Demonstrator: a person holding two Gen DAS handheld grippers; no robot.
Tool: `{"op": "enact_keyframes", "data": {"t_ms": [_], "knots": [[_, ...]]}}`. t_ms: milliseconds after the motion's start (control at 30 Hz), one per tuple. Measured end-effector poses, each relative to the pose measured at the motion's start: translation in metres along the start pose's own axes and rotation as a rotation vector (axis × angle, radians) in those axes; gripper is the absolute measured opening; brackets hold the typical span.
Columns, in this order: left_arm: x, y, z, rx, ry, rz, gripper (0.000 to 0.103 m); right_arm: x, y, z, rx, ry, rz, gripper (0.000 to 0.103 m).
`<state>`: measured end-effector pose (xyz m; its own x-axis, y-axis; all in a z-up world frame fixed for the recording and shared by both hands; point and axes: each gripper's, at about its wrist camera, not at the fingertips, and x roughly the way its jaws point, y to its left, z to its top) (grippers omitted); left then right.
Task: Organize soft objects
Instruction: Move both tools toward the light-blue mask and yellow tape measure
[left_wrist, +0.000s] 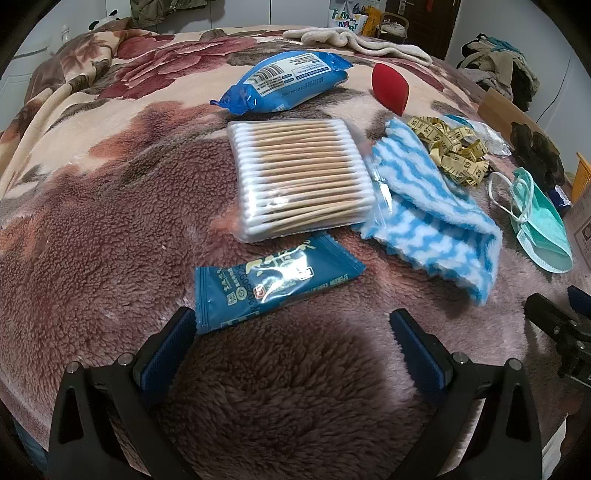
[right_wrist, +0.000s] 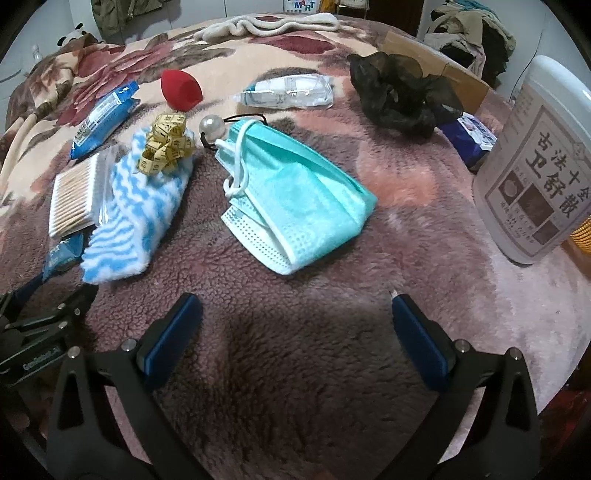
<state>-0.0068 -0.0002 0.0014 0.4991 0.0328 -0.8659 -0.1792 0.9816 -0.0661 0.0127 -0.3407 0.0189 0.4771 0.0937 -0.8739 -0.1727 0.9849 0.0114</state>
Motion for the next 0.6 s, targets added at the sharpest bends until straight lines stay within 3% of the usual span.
{"op": "enact_keyframes", "data": {"t_ms": [167, 300, 600], "knots": [[-0.006, 0.004, 0.001, -0.012, -0.013, -0.017, 0.103, -0.002, -0.001, 0.009, 0.003, -0.022, -0.006, 0.103], [-0.018, 0.008, 0.001, -0.022, -0.033, -0.032, 0.103, -0.010, -0.002, -0.012, 0.009, -0.038, -0.007, 0.103], [-0.048, 0.021, 0.006, -0.047, -0.058, -0.061, 0.103, -0.017, -0.009, -0.012, 0.009, -0.057, -0.009, 0.103]]}}
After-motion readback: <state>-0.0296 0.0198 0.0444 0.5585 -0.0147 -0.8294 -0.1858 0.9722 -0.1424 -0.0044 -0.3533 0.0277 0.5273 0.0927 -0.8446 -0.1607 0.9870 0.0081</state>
